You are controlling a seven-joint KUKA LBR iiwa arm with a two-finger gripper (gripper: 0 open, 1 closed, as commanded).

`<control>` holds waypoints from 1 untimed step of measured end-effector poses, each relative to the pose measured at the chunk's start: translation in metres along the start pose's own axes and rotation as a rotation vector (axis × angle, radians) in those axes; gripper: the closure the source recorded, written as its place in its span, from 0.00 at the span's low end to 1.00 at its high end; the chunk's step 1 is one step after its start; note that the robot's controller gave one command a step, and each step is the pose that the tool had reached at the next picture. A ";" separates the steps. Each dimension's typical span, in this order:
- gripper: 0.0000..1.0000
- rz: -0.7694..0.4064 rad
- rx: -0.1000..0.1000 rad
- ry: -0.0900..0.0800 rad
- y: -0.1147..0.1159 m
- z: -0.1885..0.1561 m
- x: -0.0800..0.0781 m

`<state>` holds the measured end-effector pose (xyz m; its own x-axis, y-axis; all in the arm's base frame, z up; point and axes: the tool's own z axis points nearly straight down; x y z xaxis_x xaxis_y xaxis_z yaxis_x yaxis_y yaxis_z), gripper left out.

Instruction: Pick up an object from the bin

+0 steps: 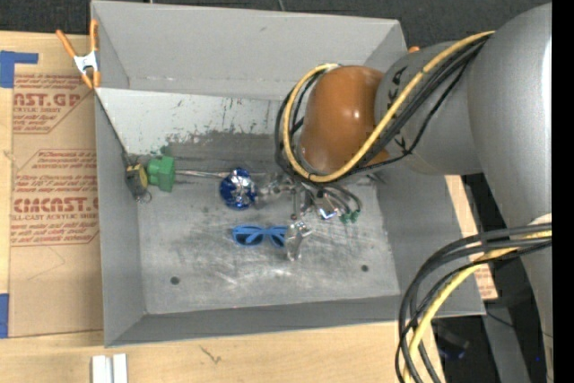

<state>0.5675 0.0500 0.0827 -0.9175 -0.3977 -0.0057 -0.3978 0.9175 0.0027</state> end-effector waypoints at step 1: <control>1.00 0.006 0.003 0.002 -0.004 0.000 0.002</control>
Offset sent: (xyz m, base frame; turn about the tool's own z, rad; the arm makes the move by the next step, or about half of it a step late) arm 0.0000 0.0000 0.0000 0.0000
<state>0.5675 0.0461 0.0830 -0.9197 -0.3925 -0.0042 -0.3925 0.9198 0.0001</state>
